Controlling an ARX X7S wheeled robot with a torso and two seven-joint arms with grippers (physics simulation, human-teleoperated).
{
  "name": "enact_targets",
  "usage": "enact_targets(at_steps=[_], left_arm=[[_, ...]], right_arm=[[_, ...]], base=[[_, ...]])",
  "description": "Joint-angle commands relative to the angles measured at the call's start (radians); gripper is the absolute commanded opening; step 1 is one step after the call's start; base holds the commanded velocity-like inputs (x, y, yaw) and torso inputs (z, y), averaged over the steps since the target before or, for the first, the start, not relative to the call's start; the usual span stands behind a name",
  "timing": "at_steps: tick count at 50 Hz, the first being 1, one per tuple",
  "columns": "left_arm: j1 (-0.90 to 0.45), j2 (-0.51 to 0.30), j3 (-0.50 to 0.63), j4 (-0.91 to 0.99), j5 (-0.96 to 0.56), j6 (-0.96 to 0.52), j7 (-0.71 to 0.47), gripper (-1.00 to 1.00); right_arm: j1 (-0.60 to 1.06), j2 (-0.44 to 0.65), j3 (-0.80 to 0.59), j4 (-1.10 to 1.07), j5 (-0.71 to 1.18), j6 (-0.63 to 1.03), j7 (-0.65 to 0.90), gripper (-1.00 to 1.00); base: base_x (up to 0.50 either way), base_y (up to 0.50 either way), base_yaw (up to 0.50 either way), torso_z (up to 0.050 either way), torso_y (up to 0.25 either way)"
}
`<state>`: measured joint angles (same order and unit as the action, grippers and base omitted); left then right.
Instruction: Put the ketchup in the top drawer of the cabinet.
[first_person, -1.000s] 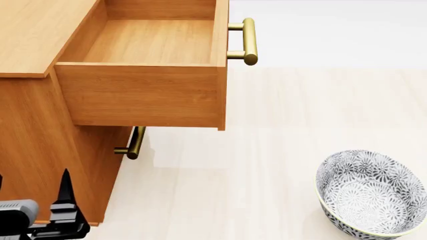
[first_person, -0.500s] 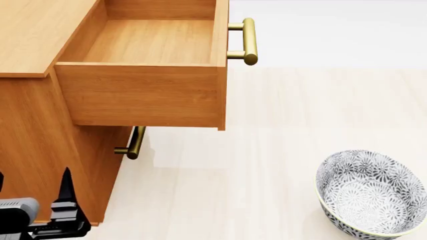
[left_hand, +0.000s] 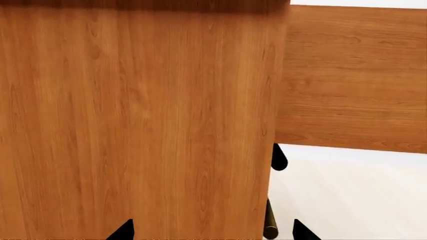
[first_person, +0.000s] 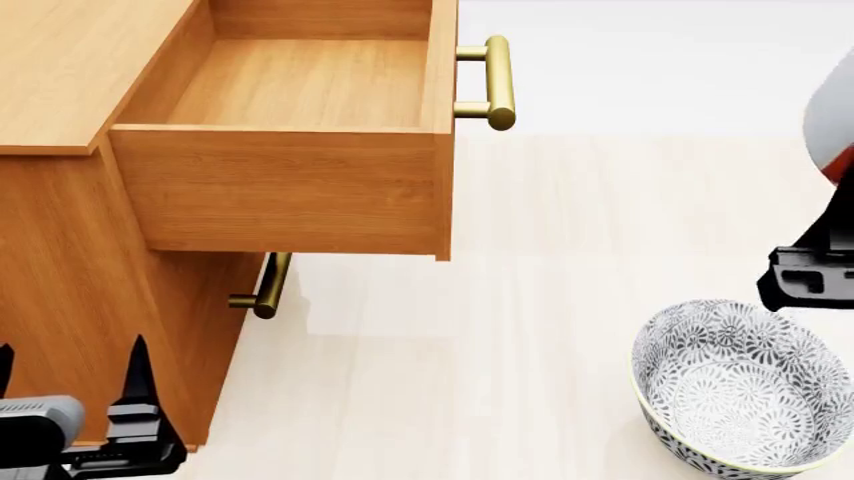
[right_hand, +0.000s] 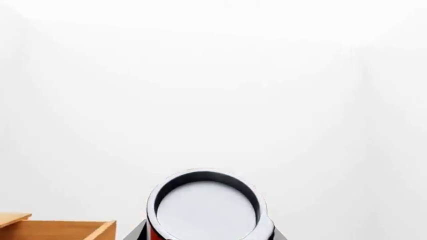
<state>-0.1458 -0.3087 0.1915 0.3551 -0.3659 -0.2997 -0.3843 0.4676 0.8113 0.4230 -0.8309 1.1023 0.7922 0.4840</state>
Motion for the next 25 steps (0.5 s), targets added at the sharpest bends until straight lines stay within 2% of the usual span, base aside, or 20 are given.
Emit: enact_targets(at_steps=[1,10,25], left_arm=[[-0.001,0.002,0.005,-0.013,-0.001,0.011,0.0,1.0],[-0.004,0.002,0.006,-0.012,-0.006,0.009,-0.005,1.0],[-0.005,0.002,0.011,-0.021,-0.008,0.02,-0.005,1.0]], right_arm=[[0.216,0.027,-0.169,0.062,-0.03,0.039,0.015,-1.0],[0.422,-0.032,-0.35,0.154,-0.103,0.043,-0.021,-1.0],[0.576,-0.145,-0.55,0.316,-0.261,-0.001,-0.095,-1.0]], base=[[0.0,0.0,0.0,0.0,0.0],[0.0,0.0,0.0,0.0,0.0],[0.0,0.0,0.0,0.0,0.0]])
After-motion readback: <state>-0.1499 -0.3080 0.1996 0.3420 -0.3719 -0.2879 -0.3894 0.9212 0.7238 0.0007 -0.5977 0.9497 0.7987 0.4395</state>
